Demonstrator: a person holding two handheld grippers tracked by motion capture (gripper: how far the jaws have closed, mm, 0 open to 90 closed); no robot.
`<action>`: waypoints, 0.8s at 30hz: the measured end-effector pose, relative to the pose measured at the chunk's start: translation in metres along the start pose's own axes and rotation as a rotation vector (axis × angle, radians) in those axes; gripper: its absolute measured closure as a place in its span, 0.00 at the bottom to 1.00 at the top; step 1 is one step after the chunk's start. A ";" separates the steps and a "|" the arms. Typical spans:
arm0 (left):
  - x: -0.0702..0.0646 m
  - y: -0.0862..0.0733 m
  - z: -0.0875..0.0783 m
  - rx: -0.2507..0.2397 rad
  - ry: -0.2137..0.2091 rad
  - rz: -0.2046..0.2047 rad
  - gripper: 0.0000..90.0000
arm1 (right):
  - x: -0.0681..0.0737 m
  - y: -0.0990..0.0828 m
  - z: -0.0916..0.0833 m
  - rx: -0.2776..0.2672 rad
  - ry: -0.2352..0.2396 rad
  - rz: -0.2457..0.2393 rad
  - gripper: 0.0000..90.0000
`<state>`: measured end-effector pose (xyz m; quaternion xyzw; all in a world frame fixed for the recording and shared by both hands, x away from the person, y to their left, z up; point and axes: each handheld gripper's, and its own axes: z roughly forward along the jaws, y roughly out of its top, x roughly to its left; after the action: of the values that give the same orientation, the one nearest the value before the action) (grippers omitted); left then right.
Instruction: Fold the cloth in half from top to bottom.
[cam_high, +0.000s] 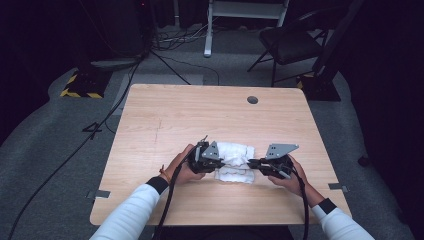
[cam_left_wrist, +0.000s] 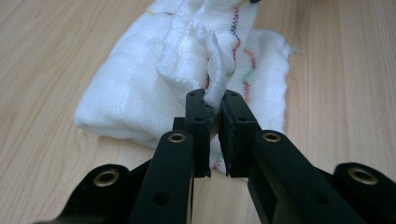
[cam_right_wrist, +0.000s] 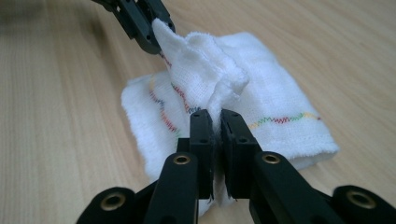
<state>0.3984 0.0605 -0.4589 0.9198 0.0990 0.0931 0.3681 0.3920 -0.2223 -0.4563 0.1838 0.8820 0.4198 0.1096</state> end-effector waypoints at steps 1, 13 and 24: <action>-0.002 -0.001 -0.001 0.007 0.003 0.003 0.92 | 0.003 -0.002 0.001 0.013 0.004 -0.011 0.91; -0.020 -0.016 0.003 0.065 0.001 -0.001 0.87 | 0.020 -0.019 0.006 0.103 0.037 -0.046 0.92; -0.016 -0.021 0.015 0.091 0.038 -0.020 0.85 | 0.027 -0.025 0.015 0.152 -0.086 -0.078 0.95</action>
<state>0.3842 0.0612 -0.4858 0.9325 0.1195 0.1023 0.3250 0.3669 -0.2149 -0.4861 0.1751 0.9123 0.3388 0.1493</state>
